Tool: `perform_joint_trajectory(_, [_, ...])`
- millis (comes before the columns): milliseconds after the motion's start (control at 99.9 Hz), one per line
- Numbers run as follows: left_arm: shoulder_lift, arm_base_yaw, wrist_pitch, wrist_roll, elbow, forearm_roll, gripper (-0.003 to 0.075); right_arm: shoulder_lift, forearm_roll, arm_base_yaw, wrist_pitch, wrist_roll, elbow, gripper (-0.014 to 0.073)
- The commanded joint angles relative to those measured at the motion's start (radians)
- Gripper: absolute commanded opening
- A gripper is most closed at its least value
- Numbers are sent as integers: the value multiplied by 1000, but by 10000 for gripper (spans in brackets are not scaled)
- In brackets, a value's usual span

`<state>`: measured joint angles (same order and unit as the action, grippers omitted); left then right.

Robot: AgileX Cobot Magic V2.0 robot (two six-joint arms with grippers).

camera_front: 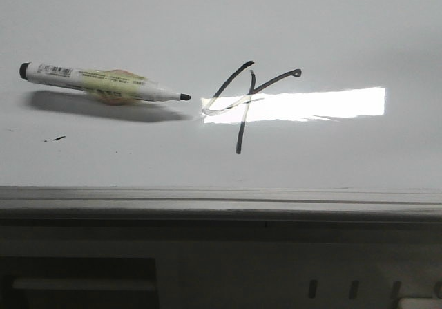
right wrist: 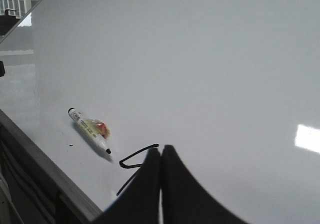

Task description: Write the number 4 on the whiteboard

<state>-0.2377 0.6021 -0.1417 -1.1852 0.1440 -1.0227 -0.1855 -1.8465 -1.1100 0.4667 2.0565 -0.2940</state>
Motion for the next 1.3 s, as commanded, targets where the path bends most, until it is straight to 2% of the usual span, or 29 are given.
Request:
perform_joint_trajectory(0, [4, -64, -25, 334, -21, 329, -20, -8, -11, 4, -24, 3, -25, -66])
perform_joint_trajectory(20, [7, -83, -25, 437, -30, 392, -20, -8, -11, 4, -24, 3, -25, -66])
perform_joint_trajectory(60, [20, -118, -25, 640, -62, 613, -20, -8, -11, 4, -24, 3, -25, -66])
perform_joint_trajectory(130, [43, -168, -25, 916, -101, 848, -20, -8, -11, 4, -24, 3, -25, -66])
perform_joint_trajectory(180, [63, -198, -25, 1032, -125, 933, -20, -8, -11, 4, -24, 3, -25, -66])
perform_joint_trajectory(240, [92, -228, -26, 1095, -155, 964, -20, -8, -11, 4, -24, 3, -25, -66])
perform_joint_trajectory(320, [129, -252, -29, 1097, -184, 962, -20, -8, -11, 4, -24, 3, -25, -66])
perform_joint_trajectory(430, [193, -284, 64, 1097, -183, 964, -20, -8, -11, 4, -24, 3, -25, -66])
perform_joint_trajectory(550, [271, -333, 222, 1097, -183, 958, -20, -8, -11, 4, -24, 3, -25, -66])
perform_joint_trajectory(751, [268, -384, 434, 1097, -183, 937, -20, -8, -11, 4, -17, 3, -25, -66])
perform_joint_trajectory(1291, [268, -384, 429, 1097, -183, 921, -20, -8, -11, 4, -16, 3, -25, -66])
